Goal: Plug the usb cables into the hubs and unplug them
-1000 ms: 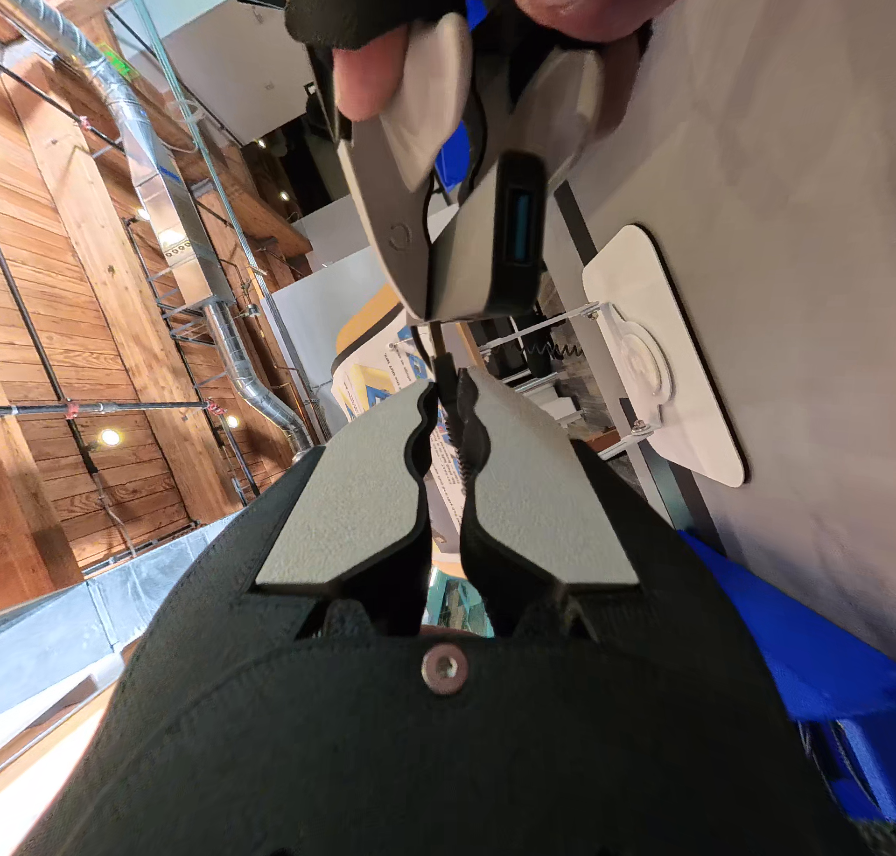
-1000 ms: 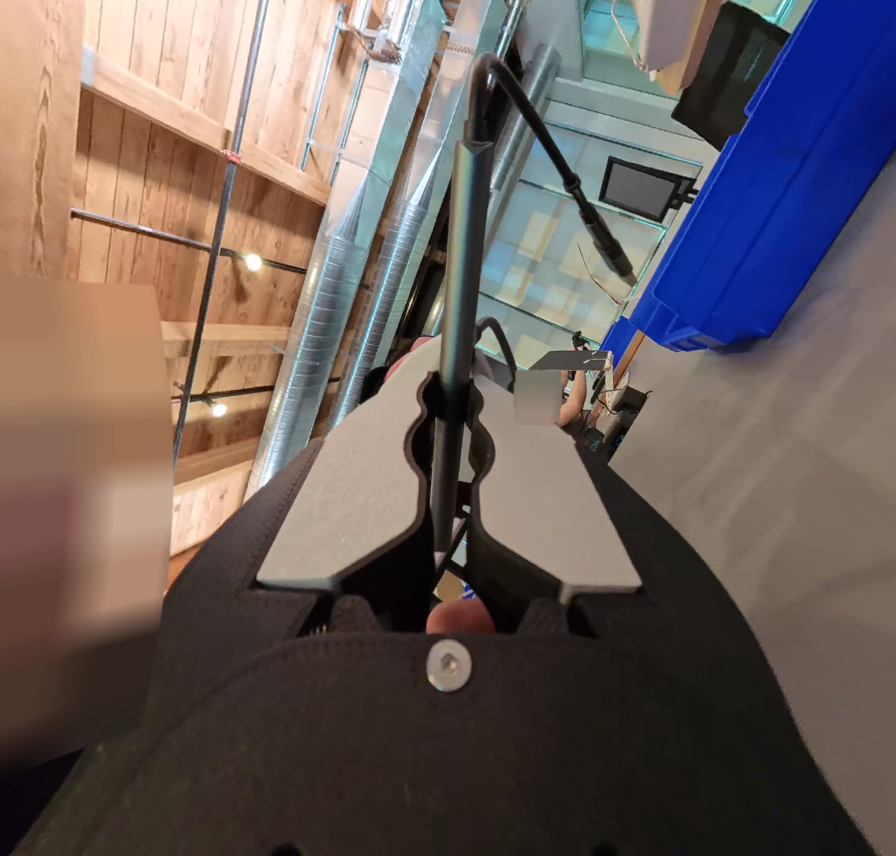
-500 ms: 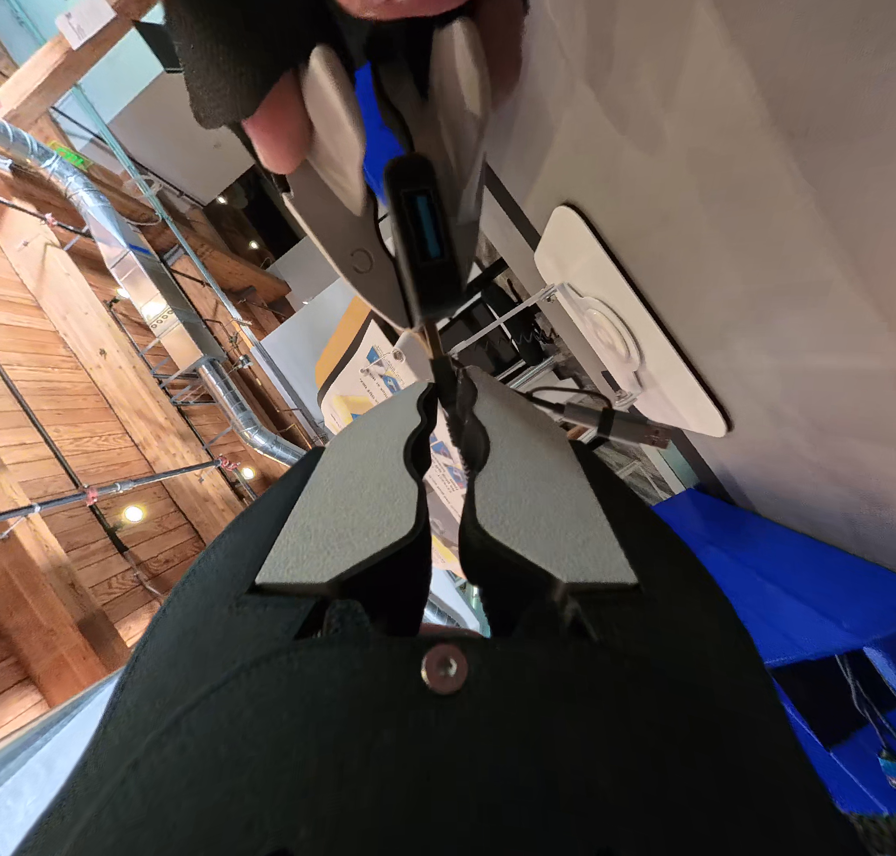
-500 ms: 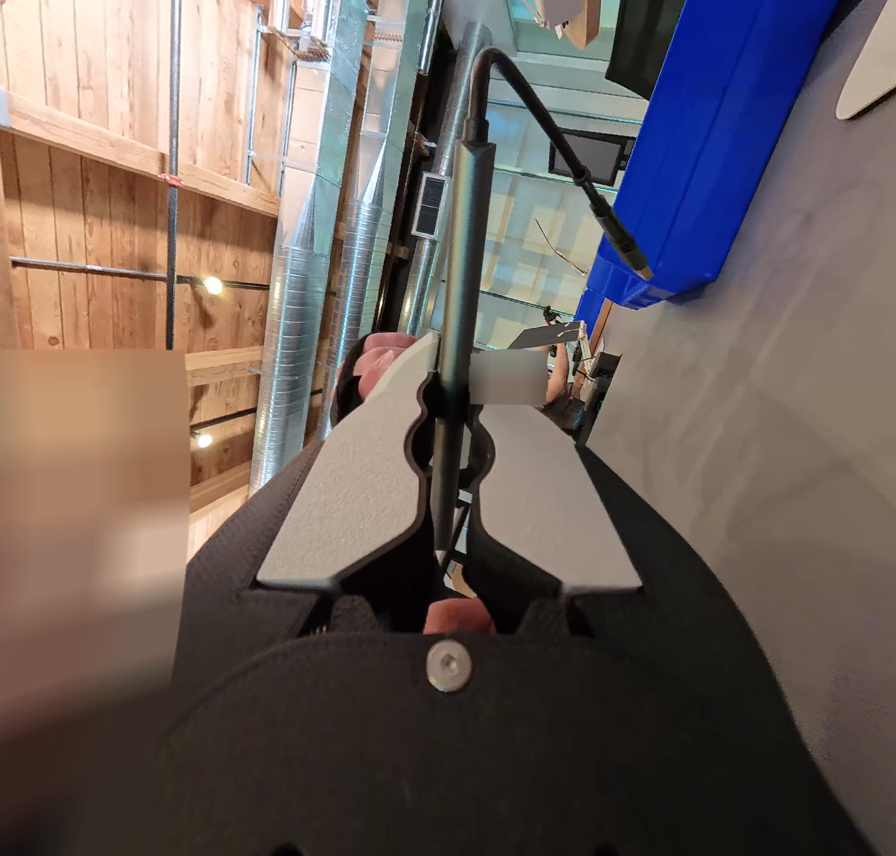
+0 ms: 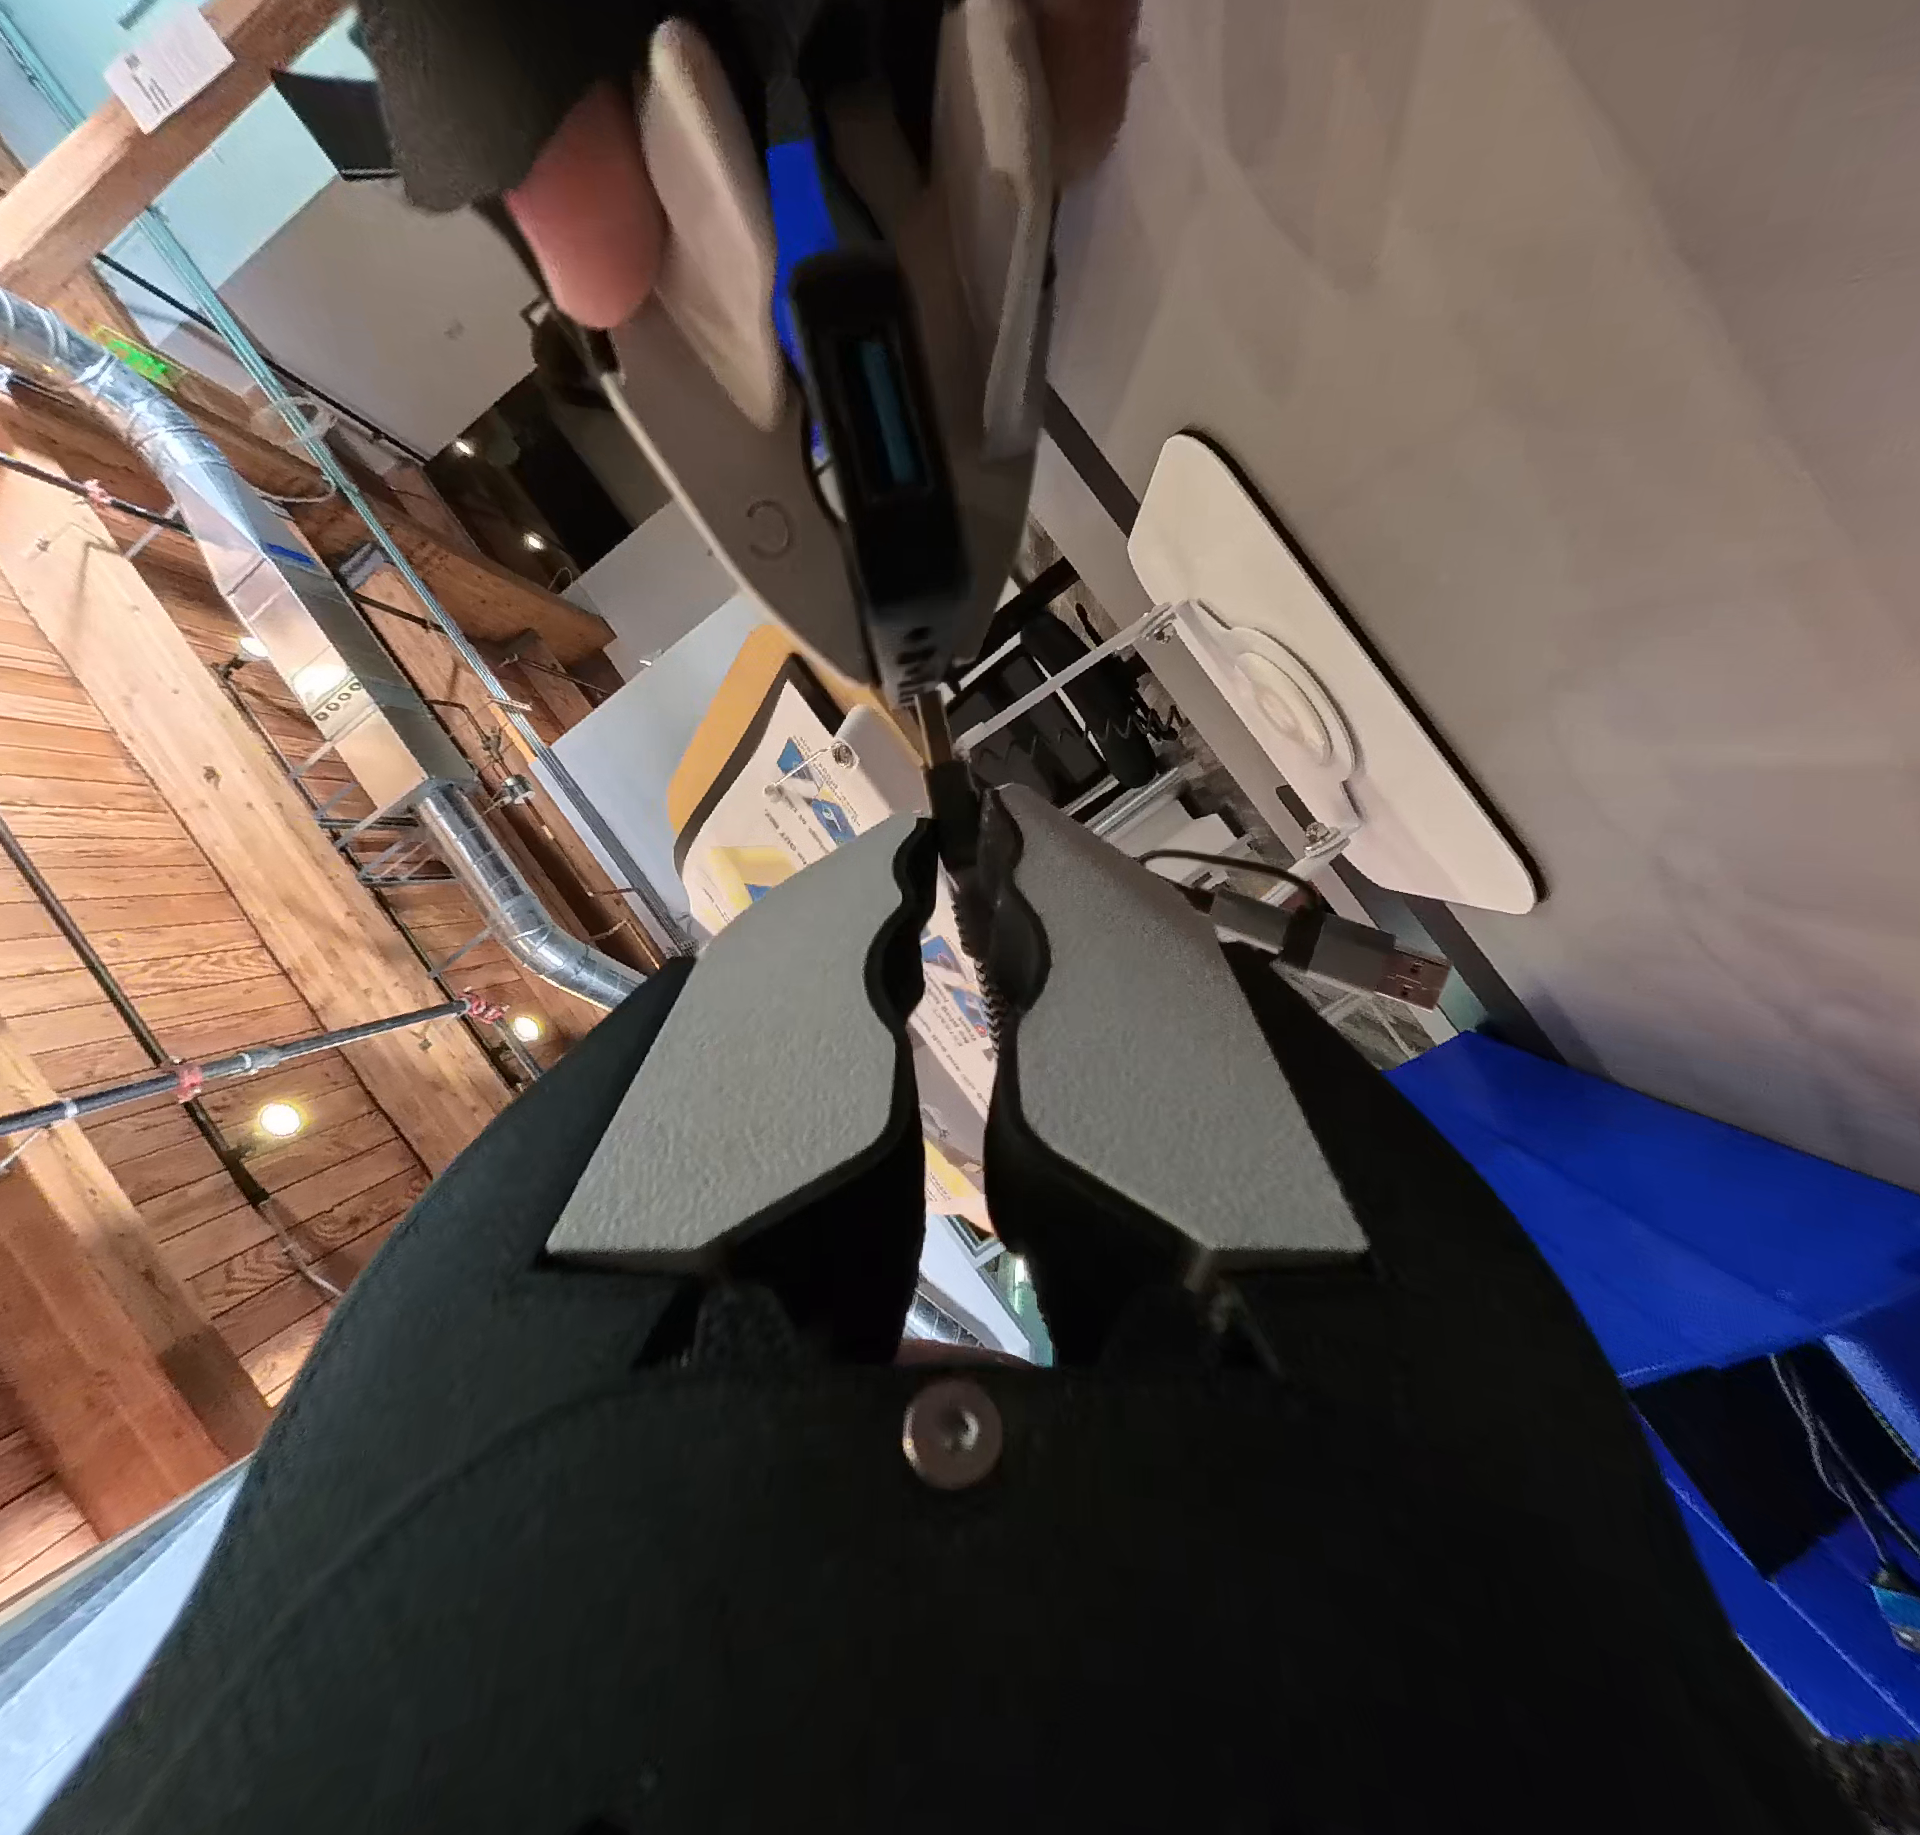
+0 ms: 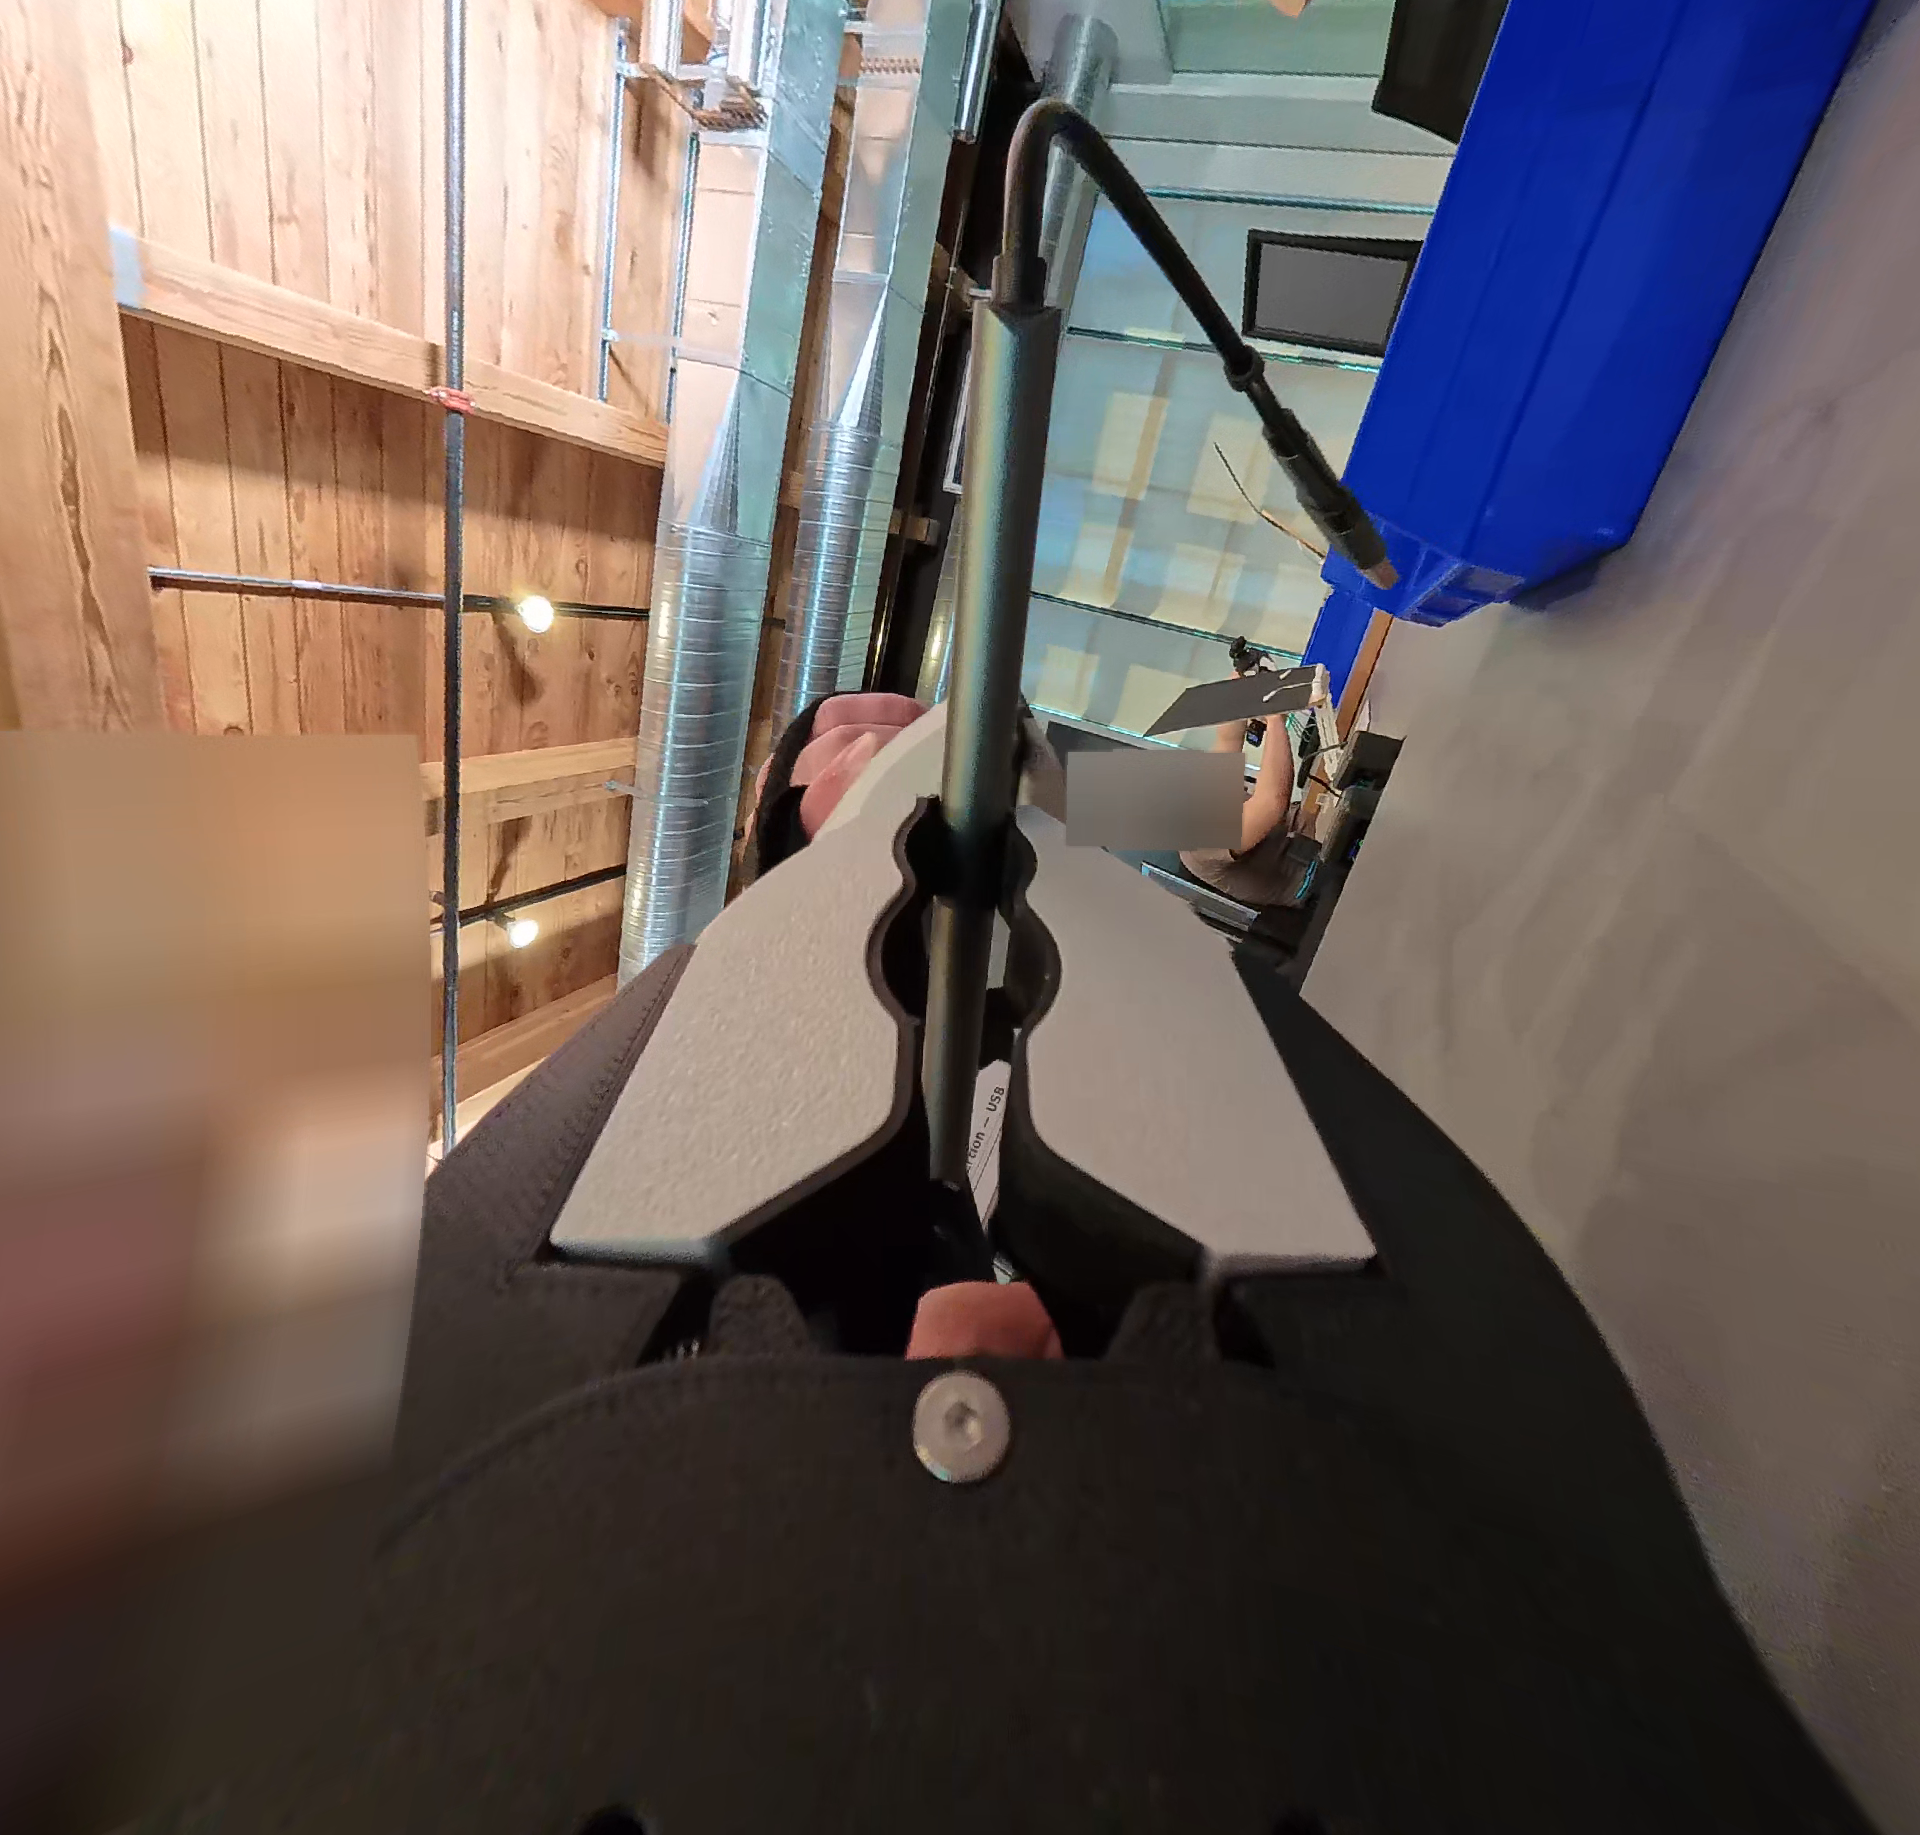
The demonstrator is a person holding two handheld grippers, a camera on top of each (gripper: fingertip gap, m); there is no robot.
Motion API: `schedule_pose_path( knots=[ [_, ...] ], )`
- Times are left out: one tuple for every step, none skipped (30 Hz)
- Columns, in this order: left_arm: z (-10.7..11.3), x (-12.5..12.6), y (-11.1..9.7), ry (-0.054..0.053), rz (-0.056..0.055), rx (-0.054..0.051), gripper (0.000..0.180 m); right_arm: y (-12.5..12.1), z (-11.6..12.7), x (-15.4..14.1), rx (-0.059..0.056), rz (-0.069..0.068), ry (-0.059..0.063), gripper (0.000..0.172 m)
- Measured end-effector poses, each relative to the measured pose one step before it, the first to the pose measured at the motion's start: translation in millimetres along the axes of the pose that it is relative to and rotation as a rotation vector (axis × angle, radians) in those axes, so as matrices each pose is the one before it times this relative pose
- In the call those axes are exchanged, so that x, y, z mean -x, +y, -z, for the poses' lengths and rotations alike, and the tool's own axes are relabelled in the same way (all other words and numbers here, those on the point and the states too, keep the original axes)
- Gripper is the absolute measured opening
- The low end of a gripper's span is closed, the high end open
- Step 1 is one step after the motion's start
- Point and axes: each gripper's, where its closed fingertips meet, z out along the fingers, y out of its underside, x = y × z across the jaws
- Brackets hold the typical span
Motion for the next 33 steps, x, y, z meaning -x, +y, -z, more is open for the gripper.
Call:
schedule_pose_path(
  knots=[
    [0.06,0.43,1.36,0.0075,0.0039,0.0068,0.008,0.23,0.42,-0.81,-0.0008,-0.0027,-0.0014,0.009],
    [0.12,1.06,-0.21,-0.0016,-0.0019,-0.0013,0.008,0.47,-0.07,0.27,-0.0001,-0.0028,-0.0072,0.009],
    [0.49,0.38,-1.39,-0.0021,-0.0044,-0.0058,0.008,0.89,-0.67,0.33,0.001,-0.0004,-0.0045,0.009],
    [0.3,-0.26,-0.7,0.0018,-0.002,0.0028,0.008,0.48,-0.71,-0.21,-0.0005,-0.0011,0.0001,0.009],
    [0.33,-0.4,-0.82,0.0014,-0.0004,-0.0019,0.008,-0.27,-0.06,0.09,-0.003,-0.0027,-0.0029,0.009],
    [0.38,-0.27,-0.68,-0.0008,0.0019,-0.0041,0.008,-0.36,0.05,0.12,-0.0007,-0.0006,-0.0021,0.009],
    [0.24,-0.57,-0.05,-0.0003,0.0014,0.0003,0.008,0.16,-0.07,-0.15,0.0014,0.0,0.0014,0.009],
    [0.48,-0.33,-0.16,-0.0009,-0.0017,0.002,0.008,0.04,-0.26,-0.27,-0.0003,-0.0022,0.0007,0.009],
    [0.35,-0.35,-0.22,0.0015,-0.0021,0.0025,0.008,0.14,-0.2,0.03,-0.0018,-0.002,-0.0017,0.009],
    [-0.14,-1.04,0.02,0.0076,0.0052,0.0014,0.008,0.19,-0.1,-0.14,-0.0005,-0.0018,-0.0032,0.009],
    [-0.11,-0.81,-0.06,0.0028,0.0014,0.0006,0.008,0.19,-0.08,-0.15,-0.0011,-0.0017,-0.0028,0.009],
    [0.13,-1.04,-0.27,0.0021,-0.0063,-0.0009,0.008,0.26,-0.12,-0.4,-0.0016,-0.0007,-0.0014,0.009],
    [0.52,-0.66,-0.41,0.0036,0.0005,-0.0024,0.008,0.52,-0.14,-0.59,0.0005,-0.0002,0.0,0.009],
    [0.53,0.17,-0.08,-0.0014,0.0024,-0.0019,0.008,0.57,0.03,-0.05,0.0003,-0.0002,-0.0034,0.009],
    [0.44,0.42,0.14,-0.0022,0.0003,0.0001,0.008,0.37,-0.09,0.45,-0.0005,0.0011,-0.0057,0.009],
    [0.87,1.24,-0.27,-0.0014,0.0075,-0.004,0.008,0.24,-0.04,0.24,-0.0003,0.0026,-0.0031,0.009],
    [0.89,2.79,0.18,-0.0074,0.0075,-0.0011,0.008,0.06,0.16,0.11,0.0003,0.0007,-0.0033,0.009],
    [0.22,2.08,0.57,0.001,0.0058,0.0086,0.008,0.17,-0.01,-0.06,0.0016,-0.0007,-0.0032,0.009],
    [-0.15,0.83,0.02,0.0046,-0.0022,0.0045,0.008,-0.09,0.08,-0.25,-0.0001,-0.0022,-0.0027,0.009],
    [-0.17,0.42,-0.16,-0.0021,-0.0048,-0.001,0.008,-0.2,0.25,0.09,-0.0014,-0.0028,-0.003,0.009],
    [-0.32,-0.43,0.23,-0.0008,-0.0024,-0.0002,0.008,0.12,0.04,0.32,0.0004,0.0003,-0.0016,0.009],
    [-0.38,-1.29,0.46,0.0035,-0.0018,0.0032,0.008,0.29,-0.29,0.84,-0.0002,0.0006,-0.0042,0.009],
    [-0.23,-1.23,0.07,0.0027,-0.001,0.0002,0.008,0.02,-0.3,0.92,-0.0024,-0.001,-0.0059,0.009],
    [0.08,-1.08,0.08,0.002,-0.0001,0.0,0.008,0.16,-0.13,0.22,-0.0017,-0.0011,-0.0044,0.01],
    [0.43,-0.65,-0.24,-0.002,-0.0002,-0.0018,0.008,0.38,0.08,-0.04,-0.0001,-0.0018,-0.0034,0.01],
    [0.61,-0.65,-0.55,-0.0005,-0.0023,-0.0027,0.008,0.27,0.14,-0.18,-0.001,-0.0012,-0.0021,0.01],
    [0.62,-0.24,-0.52,-0.0012,0.0021,-0.0026,0.008,0.09,0.19,-0.41,-0.0007,-0.0003,0.0,0.01],
    [0.52,-0.24,-0.12,-0.0018,-0.0019,-0.0012,0.008,0.06,0.03,-0.56,0.0009,-0.0012,0.0021,0.01],
    [0.35,-0.17,-0.05,0.0004,0.0016,-0.0004,0.008,0.12,0.06,-0.3,0.0013,-0.0014,0.0003,0.01],
    [0.29,0.37,0.37,0.0005,0.0077,-0.0003,0.008,0.13,-0.14,-0.08,0.0016,-0.0005,-0.0011,0.01],
    [0.59,1.56,0.12,-0.005,0.0058,-0.0014,0.008,0.06,-0.15,-0.21,0.0011,0.0011,0.0009,0.01],
    [0.67,1.34,-0.04,-0.0024,0.0028,-0.0018,0.008,-0.17,-0.09,-0.1,-0.0013,0.001,0.0003,0.009],
    [0.29,0.57,0.16,0.0029,0.0042,0.0008,0.008,-0.05,-0.02,0.36,-0.0016,-0.001,-0.0035,0.009]
  ],
)
